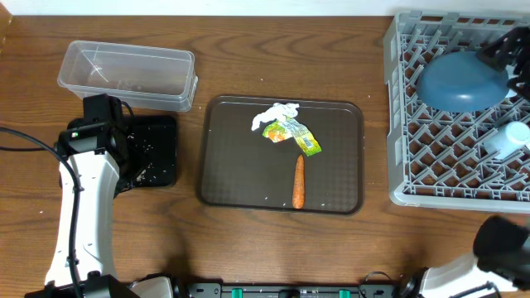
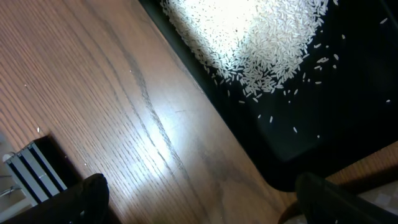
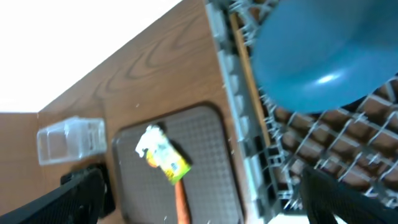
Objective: Sort waste into correct bins and load items into the dishwasher rack
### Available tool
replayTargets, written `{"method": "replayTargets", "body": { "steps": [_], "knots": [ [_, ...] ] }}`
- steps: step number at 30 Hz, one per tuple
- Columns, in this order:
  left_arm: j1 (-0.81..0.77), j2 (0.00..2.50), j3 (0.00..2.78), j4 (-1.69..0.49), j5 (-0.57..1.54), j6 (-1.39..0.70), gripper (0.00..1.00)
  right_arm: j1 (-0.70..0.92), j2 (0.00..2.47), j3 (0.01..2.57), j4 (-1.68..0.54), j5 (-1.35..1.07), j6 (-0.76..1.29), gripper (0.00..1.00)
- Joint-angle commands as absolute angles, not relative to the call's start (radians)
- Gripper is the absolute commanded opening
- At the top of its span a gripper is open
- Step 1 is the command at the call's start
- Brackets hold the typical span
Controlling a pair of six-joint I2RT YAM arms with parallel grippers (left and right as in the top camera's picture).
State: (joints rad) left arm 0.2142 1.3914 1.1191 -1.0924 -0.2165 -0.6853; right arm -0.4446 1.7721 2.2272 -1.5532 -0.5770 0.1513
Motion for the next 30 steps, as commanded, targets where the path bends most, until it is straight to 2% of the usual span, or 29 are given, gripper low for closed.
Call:
{"method": "replayTargets", "body": {
  "steps": [1,7,16,23,30],
  "knots": [
    [0.219,1.391,1.134,-1.095,-0.229,-0.701,0.99,-0.382,1.707,2.245,-1.595,-0.588,0.163,0.99],
    [0.219,1.391,1.134,-1.095,-0.229,-0.701,0.99,-0.218,1.670,2.245,-1.697,-0.587,0.119,0.99],
    [0.219,1.391,1.134,-1.095,-0.229,-0.701,0.99,0.158,1.674,2.131,-1.658,-0.505,0.081,0.99],
    [0.219,1.391,1.134,-1.095,-0.229,-0.701,0.99,0.434,1.674,1.972,-1.544,-0.128,0.371,0.99],
    [0.219,1.391,1.134,-1.095,-0.229,-0.701,0.99,0.593,1.674,1.811,-1.396,-0.024,0.501,0.99]
  ]
}}
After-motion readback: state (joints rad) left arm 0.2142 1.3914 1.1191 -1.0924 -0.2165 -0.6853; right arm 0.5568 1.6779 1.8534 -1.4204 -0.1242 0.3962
